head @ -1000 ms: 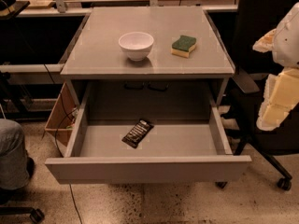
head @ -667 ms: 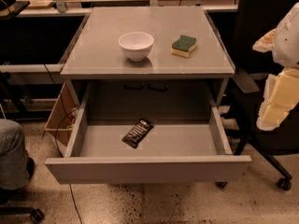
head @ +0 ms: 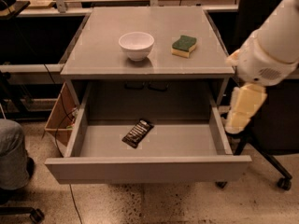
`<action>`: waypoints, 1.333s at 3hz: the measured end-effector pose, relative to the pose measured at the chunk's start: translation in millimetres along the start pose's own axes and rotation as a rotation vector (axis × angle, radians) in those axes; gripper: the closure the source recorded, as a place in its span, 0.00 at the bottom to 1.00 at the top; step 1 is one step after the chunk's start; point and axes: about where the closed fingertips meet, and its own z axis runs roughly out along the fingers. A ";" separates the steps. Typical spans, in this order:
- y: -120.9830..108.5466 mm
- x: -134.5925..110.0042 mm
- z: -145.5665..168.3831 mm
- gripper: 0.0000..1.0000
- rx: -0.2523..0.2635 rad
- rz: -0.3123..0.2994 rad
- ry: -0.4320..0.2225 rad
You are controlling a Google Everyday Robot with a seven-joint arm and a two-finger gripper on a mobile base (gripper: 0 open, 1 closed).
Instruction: Pick rxbar chocolate from top drawer and place on counter
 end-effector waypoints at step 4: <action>-12.9 -75.6 202.3 0.00 -0.060 0.116 -0.194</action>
Offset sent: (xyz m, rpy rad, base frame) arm 0.0838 0.0742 -0.1621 0.1484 0.0511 -0.0337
